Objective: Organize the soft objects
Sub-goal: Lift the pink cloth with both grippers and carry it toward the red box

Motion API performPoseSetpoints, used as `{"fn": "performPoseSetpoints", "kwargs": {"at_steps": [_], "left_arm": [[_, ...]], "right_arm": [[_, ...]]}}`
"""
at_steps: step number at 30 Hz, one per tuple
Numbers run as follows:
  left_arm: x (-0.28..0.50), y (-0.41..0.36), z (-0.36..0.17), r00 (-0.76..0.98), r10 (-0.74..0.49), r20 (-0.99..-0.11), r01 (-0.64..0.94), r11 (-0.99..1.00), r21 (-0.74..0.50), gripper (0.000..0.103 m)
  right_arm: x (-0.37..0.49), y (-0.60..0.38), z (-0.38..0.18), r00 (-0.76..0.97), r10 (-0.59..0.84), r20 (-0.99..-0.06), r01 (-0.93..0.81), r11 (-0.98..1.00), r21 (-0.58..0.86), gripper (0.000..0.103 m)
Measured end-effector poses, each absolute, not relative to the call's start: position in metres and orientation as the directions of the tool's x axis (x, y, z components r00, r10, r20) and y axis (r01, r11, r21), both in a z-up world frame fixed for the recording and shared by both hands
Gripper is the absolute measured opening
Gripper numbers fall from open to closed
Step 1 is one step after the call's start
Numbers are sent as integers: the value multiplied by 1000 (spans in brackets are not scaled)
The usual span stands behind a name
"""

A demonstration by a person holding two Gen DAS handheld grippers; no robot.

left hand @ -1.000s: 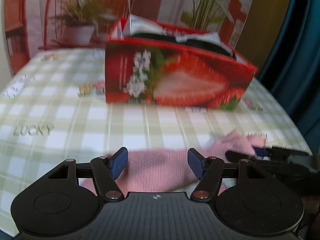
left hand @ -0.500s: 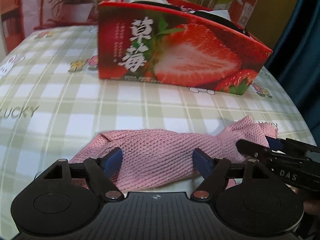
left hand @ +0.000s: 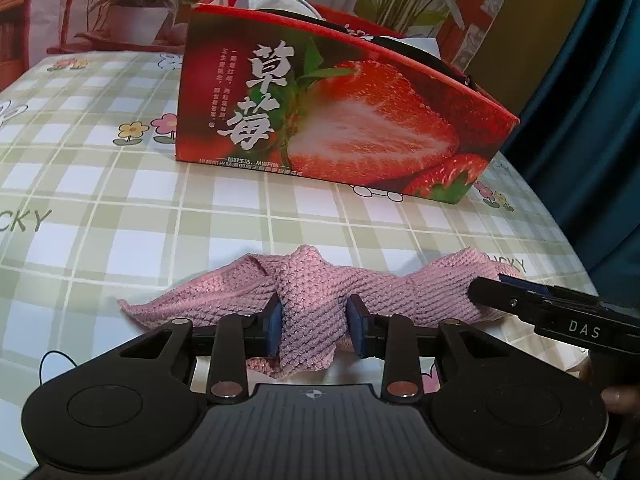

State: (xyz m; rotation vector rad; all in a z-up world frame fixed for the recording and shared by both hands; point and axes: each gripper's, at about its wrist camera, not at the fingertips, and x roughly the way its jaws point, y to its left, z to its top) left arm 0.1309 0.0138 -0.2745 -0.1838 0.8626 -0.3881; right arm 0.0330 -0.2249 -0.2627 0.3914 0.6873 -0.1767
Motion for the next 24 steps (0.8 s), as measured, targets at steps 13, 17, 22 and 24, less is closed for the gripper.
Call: {"fn": "performPoseSetpoints", "kwargs": {"at_steps": [13, 17, 22, 24], "left_arm": [[129, 16, -277, 592, -409, -694, 267, 913, -310, 36], [130, 16, -277, 591, -411, -694, 264, 912, -315, 35], [129, 20, -275, 599, -410, -688, 235, 911, -339, 26], [127, 21, -268, 621, -406, -670, 244, 913, -327, 25]], "right_arm": [[36, -221, -270, 747, -23, -664, 285, 914, 289, 35], [37, -217, -271, 755, 21, -656, 249, 915, 316, 21], [36, -214, -267, 772, 53, -633, 209, 920, 332, 17], [36, -215, -261, 792, 64, -607, 188, 920, 343, 17]]}}
